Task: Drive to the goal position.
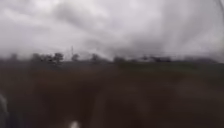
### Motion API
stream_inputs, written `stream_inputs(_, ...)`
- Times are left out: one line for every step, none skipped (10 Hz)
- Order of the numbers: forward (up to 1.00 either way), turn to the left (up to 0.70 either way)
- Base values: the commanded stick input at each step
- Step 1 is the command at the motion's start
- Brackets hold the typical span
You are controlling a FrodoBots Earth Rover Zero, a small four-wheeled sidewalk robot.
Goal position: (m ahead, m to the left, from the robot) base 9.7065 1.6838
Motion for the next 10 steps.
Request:
stream_inputs(0.70, 0.00)
stream_inputs(0.70, 0.00)
stream_inputs(0.70, 0.00)
stream_inputs(0.70, 0.00)
stream_inputs(0.70, 0.00)
stream_inputs(0.70, 0.00)
stream_inputs(0.70, 0.00)
stream_inputs(0.70, 0.00)
stream_inputs(0.70, 0.00)
stream_inputs(0.70, 0.00)
